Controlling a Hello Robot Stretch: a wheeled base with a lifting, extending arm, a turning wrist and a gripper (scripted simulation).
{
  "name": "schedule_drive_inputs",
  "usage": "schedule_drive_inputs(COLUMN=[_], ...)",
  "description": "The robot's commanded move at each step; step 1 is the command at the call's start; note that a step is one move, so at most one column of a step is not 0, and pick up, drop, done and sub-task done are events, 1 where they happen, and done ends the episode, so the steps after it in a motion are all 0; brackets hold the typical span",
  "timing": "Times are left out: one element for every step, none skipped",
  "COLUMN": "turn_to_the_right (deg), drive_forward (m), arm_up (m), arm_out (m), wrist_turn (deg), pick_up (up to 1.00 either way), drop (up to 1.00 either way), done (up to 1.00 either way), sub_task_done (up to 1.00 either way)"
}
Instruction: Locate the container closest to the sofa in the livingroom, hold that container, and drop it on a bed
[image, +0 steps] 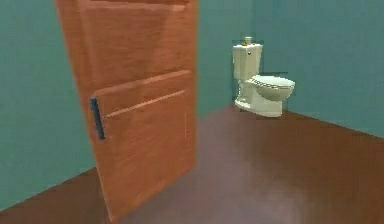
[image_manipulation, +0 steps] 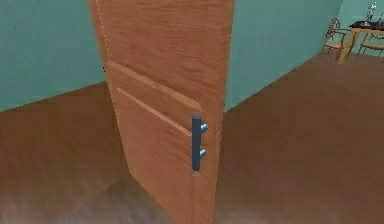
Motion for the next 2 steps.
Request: schedule_drive_inputs(turn_to_the_right=[21.0,0.0], drive_forward=[0.0,0.5], arm_up=[0.0,0.0], arm_out=[0.0,0.0], wrist_turn=[0.0,0.0], pick_up=[0.0,0.0], drop=[0.0,0.0], done=[0.0,0.0], sub_task_done=[0.0,0.0])
